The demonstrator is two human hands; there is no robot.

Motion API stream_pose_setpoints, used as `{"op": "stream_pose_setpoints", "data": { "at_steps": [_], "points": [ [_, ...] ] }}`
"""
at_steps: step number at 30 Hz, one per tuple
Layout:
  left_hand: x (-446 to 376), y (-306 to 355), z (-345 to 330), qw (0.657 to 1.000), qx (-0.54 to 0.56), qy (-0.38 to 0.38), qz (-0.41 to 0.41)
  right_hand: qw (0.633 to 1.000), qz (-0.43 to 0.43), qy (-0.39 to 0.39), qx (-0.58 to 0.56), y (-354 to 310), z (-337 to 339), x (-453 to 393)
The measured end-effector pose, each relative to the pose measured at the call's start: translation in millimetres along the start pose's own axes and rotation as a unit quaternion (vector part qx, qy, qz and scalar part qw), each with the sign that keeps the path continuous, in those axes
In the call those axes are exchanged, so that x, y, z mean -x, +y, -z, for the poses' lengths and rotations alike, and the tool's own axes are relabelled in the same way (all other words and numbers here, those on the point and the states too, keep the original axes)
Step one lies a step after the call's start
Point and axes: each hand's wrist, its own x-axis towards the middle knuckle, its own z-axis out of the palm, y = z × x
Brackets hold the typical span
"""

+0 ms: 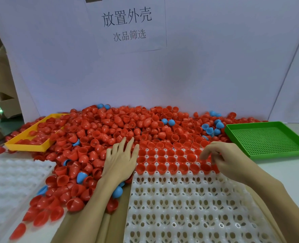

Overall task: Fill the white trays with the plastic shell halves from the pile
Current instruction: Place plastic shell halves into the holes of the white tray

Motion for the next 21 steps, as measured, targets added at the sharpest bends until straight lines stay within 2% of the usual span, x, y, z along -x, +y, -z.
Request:
{"op": "stream_pose_setpoints", "data": {
  "at_steps": [6, 11, 13, 17, 21],
  "points": [
    [0.0, -3.3, -3.9, 0.999, 0.020, 0.049, 0.001, 1.000, 0.000, 0.007, -0.014, -2.0, 1.0, 1.8],
    [10.1, -3.5, 3.0, 0.969, 0.052, 0.236, -0.052, 0.998, -0.002, 0.015, -0.066, -5.7, 2.2, 2.5],
    [13.0, -4.5, 7.9, 0.957, 0.081, 0.269, -0.072, 0.996, 0.010, 0.011, -0.084, -11.1, 2.9, 3.0],
    [19.6, 4.3, 20.9, 0.940, 0.190, 0.259, -0.118, 0.992, 0.030, -0.003, -0.119, -24.8, 2.5, 4.4],
    [34.5, 22.8, 28.7, 0.916, 0.315, 0.184, -0.165, 0.990, 0.026, -0.024, -0.137, -33.2, 0.3, 6.1]
  ]
}}
